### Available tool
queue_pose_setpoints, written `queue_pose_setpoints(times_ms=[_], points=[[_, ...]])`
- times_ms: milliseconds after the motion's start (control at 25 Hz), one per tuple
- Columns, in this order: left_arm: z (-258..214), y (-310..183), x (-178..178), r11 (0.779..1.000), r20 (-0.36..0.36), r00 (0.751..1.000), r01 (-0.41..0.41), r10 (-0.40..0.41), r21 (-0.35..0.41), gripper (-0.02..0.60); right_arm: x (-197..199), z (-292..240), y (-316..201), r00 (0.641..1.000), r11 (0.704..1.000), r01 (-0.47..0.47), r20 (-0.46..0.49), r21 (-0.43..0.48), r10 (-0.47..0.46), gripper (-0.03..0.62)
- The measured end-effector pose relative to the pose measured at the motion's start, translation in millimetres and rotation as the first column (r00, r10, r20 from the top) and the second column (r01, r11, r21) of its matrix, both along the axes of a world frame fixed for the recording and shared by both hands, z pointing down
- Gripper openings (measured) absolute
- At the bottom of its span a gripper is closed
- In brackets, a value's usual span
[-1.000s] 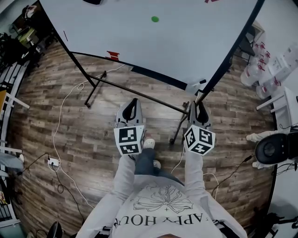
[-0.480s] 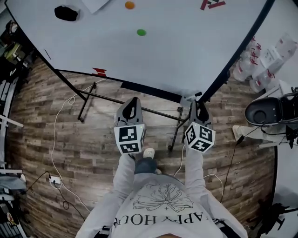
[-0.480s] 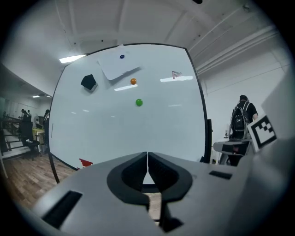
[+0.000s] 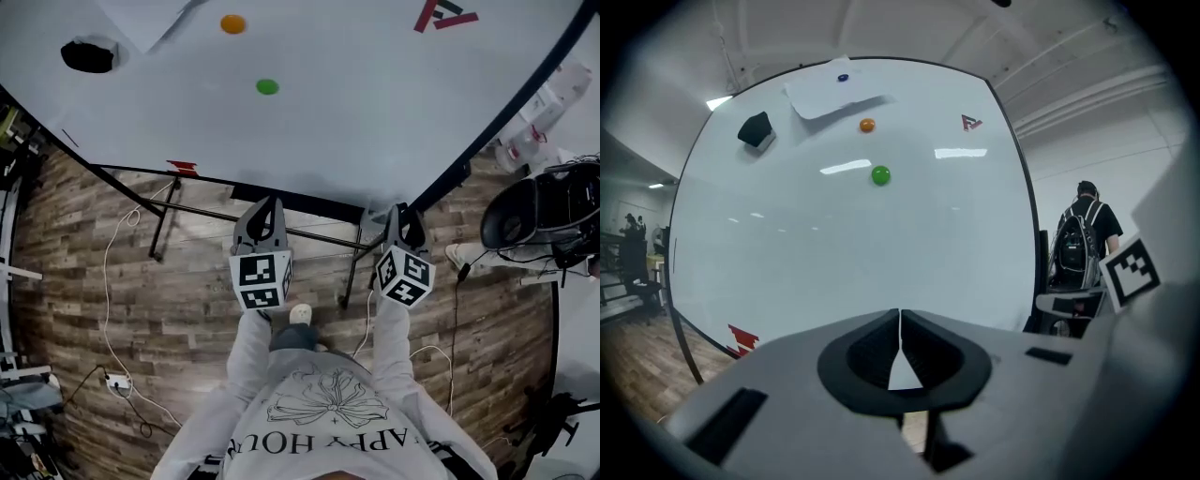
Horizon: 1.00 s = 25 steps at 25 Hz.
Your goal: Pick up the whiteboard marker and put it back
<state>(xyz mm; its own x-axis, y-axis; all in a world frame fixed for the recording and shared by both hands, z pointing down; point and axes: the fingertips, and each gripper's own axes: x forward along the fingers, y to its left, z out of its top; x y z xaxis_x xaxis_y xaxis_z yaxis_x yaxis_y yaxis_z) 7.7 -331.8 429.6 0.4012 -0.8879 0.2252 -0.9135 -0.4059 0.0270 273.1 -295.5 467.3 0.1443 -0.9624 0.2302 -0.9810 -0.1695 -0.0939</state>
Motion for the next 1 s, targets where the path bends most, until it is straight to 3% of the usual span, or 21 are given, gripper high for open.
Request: queue_pose_setpoints(times_ms=[320, 880, 1000], points=[[24, -28, 4, 0.999, 0.01, 1.0, -0.023, 0.023, -0.045, 0.009, 17, 32, -17, 0.999, 0.997, -0.051, 0.012, -0.064, 0.051, 0.141], [51, -43, 14, 0.994, 0.033, 0.998, -0.046, 0.049, -0.097, 0.009, 28, 64, -31, 0.997, 0.992, -0.057, 0.049, -0.115, 0.063, 0.14], [53, -44, 12, 0.994, 0.039, 0.998, -0.041, 0.045, -0.1, 0.009, 28, 66, -33, 0.997, 0.991, -0.06, 0.04, -0.117, 0.066, 0.099]])
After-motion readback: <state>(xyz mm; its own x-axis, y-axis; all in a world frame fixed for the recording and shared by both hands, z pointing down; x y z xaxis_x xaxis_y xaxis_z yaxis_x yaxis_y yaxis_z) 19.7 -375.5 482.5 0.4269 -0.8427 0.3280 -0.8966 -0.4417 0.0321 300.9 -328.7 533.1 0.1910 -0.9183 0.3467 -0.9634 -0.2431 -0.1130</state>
